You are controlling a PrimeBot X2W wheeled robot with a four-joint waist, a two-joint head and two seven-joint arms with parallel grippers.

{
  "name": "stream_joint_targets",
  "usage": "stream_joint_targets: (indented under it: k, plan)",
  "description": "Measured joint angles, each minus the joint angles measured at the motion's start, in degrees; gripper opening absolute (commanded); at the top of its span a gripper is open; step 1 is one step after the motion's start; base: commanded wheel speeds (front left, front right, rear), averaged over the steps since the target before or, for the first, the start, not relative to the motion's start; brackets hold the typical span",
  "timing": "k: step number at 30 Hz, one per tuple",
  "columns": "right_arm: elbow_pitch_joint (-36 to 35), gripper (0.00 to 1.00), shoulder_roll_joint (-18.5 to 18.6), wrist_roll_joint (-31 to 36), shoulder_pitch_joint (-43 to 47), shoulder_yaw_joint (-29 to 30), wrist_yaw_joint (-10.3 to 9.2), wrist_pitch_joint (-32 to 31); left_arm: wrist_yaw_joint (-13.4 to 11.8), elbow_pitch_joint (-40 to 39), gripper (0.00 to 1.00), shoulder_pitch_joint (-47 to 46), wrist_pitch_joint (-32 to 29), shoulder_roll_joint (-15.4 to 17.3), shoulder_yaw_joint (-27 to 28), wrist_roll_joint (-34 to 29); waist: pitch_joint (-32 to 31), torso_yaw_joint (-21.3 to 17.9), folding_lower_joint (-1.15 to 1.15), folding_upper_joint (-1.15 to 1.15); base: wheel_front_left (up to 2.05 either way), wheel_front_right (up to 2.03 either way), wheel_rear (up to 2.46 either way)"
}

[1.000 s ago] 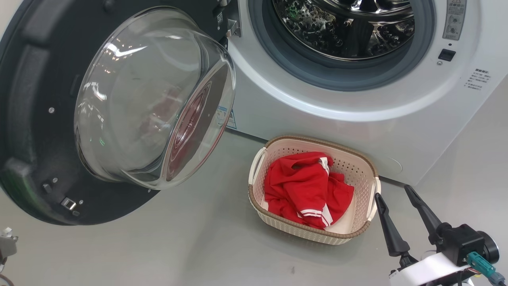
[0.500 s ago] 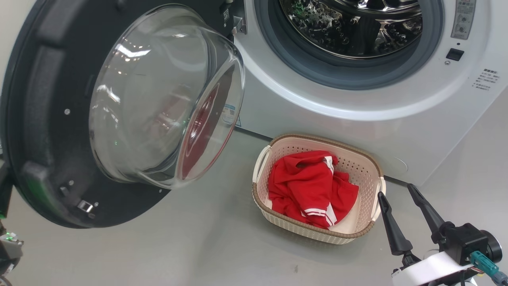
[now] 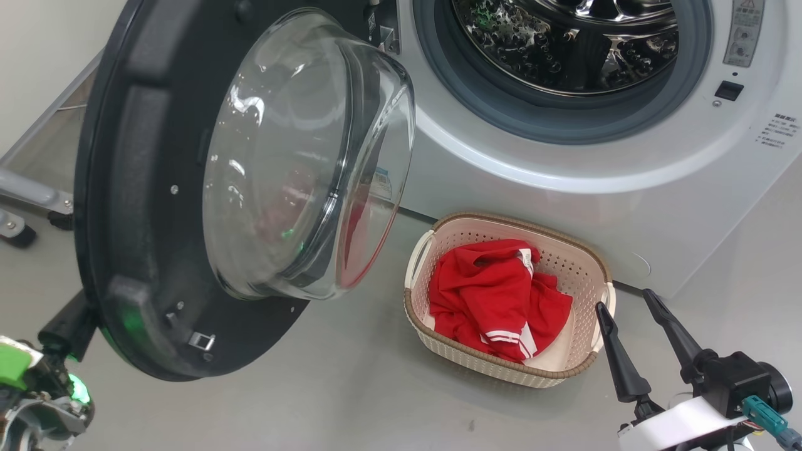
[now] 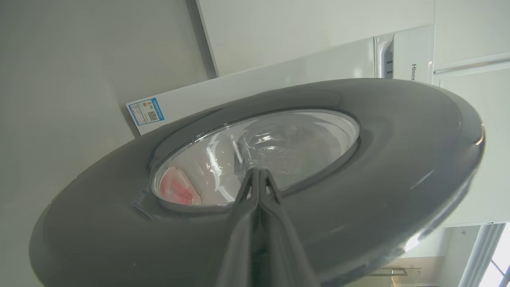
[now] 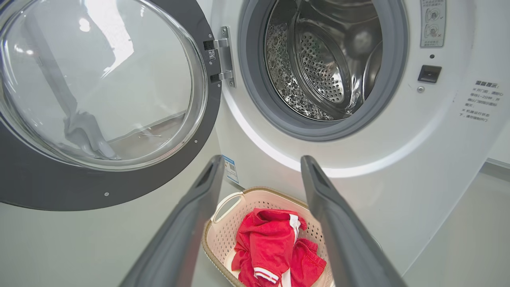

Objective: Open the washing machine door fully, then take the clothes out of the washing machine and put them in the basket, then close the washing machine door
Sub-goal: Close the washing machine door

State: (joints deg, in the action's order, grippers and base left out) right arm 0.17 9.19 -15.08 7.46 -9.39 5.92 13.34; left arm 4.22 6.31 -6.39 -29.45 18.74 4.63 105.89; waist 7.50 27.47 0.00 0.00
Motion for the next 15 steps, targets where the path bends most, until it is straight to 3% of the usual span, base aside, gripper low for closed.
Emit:
stream_joint_targets:
  k: [15]
  plan:
    - [-0.51,1.0,-0.08,0.0,-0.96,-0.8,0.05,0.0,1.56,-5.73,0.0,4.92,-5.11,-2.0,-4.56,0.41,0.34,-2.08,0.0,0.0,0.0,0.0,0.0]
